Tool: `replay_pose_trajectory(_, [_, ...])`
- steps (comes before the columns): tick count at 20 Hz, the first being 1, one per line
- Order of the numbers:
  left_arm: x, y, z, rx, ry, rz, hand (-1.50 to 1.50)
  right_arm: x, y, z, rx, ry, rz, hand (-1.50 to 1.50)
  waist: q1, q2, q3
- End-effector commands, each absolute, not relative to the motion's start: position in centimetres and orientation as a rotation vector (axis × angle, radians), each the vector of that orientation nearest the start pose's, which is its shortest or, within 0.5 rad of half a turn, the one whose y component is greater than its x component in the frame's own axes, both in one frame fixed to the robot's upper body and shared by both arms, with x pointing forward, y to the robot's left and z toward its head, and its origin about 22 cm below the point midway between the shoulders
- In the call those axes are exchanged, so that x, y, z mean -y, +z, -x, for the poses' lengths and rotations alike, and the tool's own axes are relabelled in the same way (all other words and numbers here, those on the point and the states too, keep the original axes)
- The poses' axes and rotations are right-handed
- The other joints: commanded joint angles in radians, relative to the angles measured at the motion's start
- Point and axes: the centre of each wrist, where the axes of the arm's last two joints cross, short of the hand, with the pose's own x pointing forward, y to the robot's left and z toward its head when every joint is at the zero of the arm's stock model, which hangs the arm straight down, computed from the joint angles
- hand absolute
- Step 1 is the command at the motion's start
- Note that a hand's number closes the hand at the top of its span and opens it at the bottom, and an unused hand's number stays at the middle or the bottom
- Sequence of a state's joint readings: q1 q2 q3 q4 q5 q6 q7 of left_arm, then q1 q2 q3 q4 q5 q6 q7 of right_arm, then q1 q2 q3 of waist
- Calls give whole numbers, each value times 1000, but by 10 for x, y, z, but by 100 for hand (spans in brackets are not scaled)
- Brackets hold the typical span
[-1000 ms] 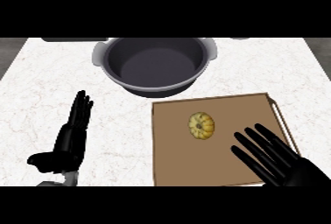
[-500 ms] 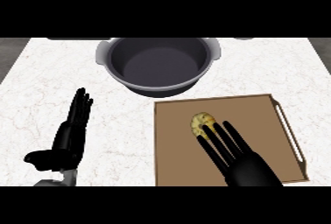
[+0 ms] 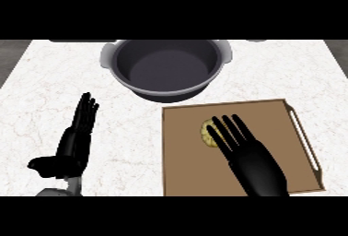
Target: Pick the squash from the tray and place it in the pot
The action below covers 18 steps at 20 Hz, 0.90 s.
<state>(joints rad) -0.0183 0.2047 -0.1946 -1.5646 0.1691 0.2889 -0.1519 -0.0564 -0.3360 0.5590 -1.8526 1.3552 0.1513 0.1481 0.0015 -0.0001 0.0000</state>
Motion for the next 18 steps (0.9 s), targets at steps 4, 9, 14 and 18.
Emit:
replay_pose_trajectory(4, [-223, 20, -237, 1694, 43, -103, 0, 157, 28, -214, 1515, 1620, 1048, -150, 1, 0, 0])
replay_pose_trajectory(9, [-211, 2, -235, 1703, 35, -108, 0, 151, 24, -227, 1496, 1626, 1065, -150, -1, 0, 0])
replay_pose_trajectory(14, [-238, 18, -230, 1708, 30, -90, 0, 140, 33, -253, 1495, 1604, 1046, -150, 4, 0, 0])
replay_pose_trajectory(18, [-234, 23, -240, 1700, 30, -83, 0, 150, 37, -242, 1615, 1653, 1138, 150, 0, -1, 0])
